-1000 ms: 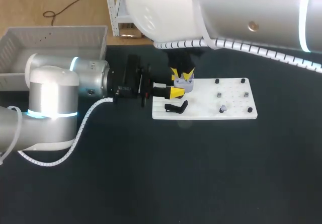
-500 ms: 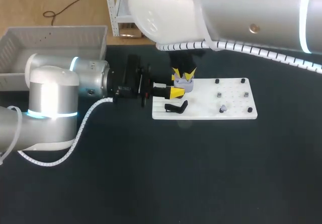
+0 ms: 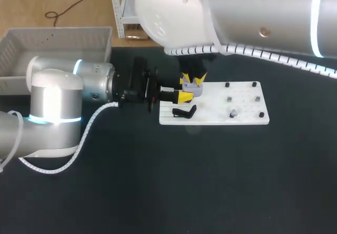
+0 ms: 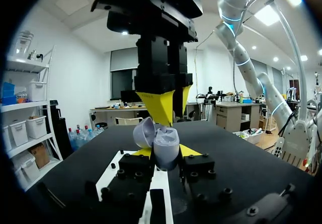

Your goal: Pick up each earbud case from the left stands, insert the matching earbuds, close the lid, and place the case in the box.

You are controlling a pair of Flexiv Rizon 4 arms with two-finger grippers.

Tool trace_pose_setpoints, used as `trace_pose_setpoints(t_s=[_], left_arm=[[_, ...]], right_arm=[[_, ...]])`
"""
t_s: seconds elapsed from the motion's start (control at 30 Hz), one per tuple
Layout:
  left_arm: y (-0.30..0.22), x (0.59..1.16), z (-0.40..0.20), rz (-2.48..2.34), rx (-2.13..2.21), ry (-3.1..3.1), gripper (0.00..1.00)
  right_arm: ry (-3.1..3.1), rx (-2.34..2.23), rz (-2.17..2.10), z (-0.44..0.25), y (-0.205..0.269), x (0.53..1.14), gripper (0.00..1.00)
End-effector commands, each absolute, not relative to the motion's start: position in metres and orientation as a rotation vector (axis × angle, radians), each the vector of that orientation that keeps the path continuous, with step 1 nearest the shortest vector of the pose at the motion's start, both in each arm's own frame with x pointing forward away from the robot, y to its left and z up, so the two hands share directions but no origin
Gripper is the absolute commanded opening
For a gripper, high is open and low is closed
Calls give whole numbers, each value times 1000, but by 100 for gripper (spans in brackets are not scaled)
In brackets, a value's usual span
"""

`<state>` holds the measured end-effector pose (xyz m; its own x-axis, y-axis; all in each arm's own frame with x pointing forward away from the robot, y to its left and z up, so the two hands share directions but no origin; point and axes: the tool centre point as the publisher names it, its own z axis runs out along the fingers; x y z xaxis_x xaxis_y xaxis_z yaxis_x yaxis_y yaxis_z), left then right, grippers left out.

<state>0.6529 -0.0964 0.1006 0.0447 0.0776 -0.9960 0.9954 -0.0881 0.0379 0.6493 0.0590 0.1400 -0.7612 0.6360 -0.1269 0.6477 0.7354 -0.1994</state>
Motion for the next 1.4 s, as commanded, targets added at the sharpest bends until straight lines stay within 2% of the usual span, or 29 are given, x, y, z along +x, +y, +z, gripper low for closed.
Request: trace_pose_setpoints(t_s=[0.03, 0.13, 0.17, 0.2, 0.23, 0.4, 0.6, 0.9, 0.97, 1.07, 1.17, 1.3, 1.4], left_arm=[[-96, 652, 100, -1197, 1346, 1195, 0], [-96, 652, 100, -1197, 1346, 1195, 0], [-96, 652, 100, -1197, 1346, 1195, 0], [-96, 652, 100, -1197, 1346, 1195, 0], [-96, 652, 100, -1197, 1346, 1195, 0], [-96, 652, 100, -1197, 1346, 1195, 0], [-96, 652, 100, -1197, 1346, 1195, 0], [-96, 652, 100, -1197, 1346, 1195, 0], [-96, 652, 100, -1197, 1346, 1195, 0], [-96, 652, 100, -1197, 1346, 1195, 0], [-96, 652, 100, -1197, 1346, 1195, 0], [-96, 652, 100, -1197, 1346, 1195, 0], [-96, 652, 100, -1197, 1346, 1195, 0]], right_arm=[[2883, 1055, -355, 136, 58, 650, 0], [2884, 1048, -349, 135, 58, 651, 0], [2885, 1048, -346, 135, 58, 651, 24], [2891, 1045, -335, 135, 58, 650, 56], [2895, 1040, -316, 137, 58, 649, 100], [2912, 1014, -148, 162, 55, 628, 100], [3002, 888, 179, 187, 27, 601, 100], [3025, 508, 502, 179, -11, 578, 100], [3027, 471, 516, 172, -14, 574, 89], [3016, 407, 519, 163, -20, 571, 93], [2988, 367, 521, 157, -27, 572, 88], [2949, 358, 452, 139, -39, 578, 65], [2964, 364, 429, 126, -42, 585, 64]])
